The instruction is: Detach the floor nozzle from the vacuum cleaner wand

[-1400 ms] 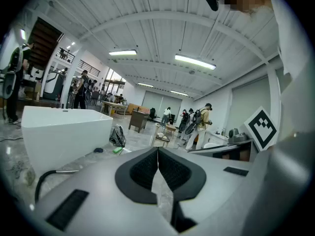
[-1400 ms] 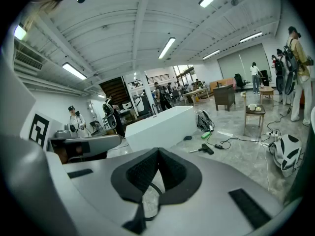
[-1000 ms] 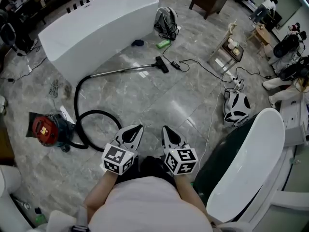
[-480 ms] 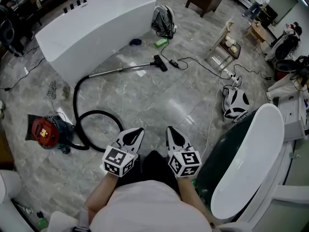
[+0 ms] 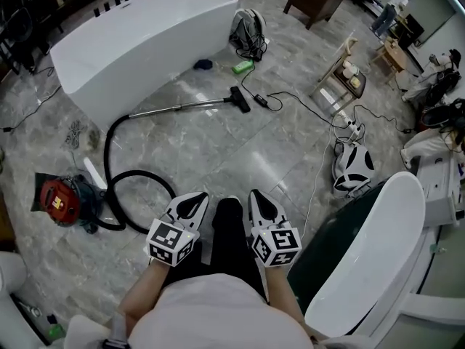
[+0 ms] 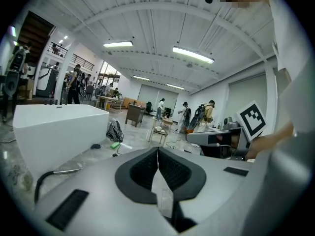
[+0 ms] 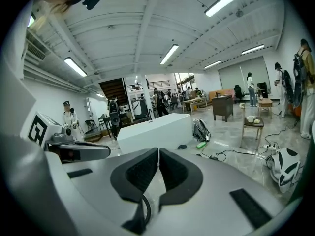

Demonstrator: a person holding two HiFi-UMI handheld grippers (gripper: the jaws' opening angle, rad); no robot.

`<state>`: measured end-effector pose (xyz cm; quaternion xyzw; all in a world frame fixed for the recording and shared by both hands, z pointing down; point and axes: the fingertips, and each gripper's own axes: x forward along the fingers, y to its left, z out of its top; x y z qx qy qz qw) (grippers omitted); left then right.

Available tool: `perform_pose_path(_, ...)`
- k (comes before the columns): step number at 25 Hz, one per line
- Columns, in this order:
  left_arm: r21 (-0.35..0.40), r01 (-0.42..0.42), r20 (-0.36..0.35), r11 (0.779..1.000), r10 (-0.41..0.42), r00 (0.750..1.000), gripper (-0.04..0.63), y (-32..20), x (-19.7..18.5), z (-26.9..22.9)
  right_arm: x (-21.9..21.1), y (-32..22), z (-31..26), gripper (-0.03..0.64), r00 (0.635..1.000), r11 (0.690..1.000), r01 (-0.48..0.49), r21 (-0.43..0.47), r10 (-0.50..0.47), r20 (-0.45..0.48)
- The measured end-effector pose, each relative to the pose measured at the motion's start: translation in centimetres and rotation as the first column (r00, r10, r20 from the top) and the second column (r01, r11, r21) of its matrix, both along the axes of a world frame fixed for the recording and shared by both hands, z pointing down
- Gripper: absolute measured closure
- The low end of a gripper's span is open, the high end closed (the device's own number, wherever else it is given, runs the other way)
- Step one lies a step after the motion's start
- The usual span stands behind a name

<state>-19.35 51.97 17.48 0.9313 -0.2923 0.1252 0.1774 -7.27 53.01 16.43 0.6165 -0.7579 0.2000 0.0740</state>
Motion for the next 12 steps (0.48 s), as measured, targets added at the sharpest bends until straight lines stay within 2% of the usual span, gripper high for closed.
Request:
perform_pose_path(4, 0.004, 0.03, -0.037, 1.0, -0.03, 0.999, 0.586, -5.2, 4.6, -0.5, 4.0, -5.3, -0.3, 0.6, 0.999, 0.999, 0.04, 0.012, -0.041, 0.01)
perform_pose_path(7, 0.043, 0.028, -0.09, 0.999, -0.024, 0.996, 0.586, -9.0, 8.6, -1.9, 7.5, -8.7, -0.7, 0.6, 0.998, 0.998, 0.062, 0.027, -0.062, -0.017)
perform_pose_path(12, 0.1, 0.035, -0.081, 0.994, -0.027, 0.996, 0.586, -14.0, 14.2, -2.9, 12.9, -13.6, -0.6, 0.6, 0.997, 0.997, 0.073, 0.026, -0.073, -0.015)
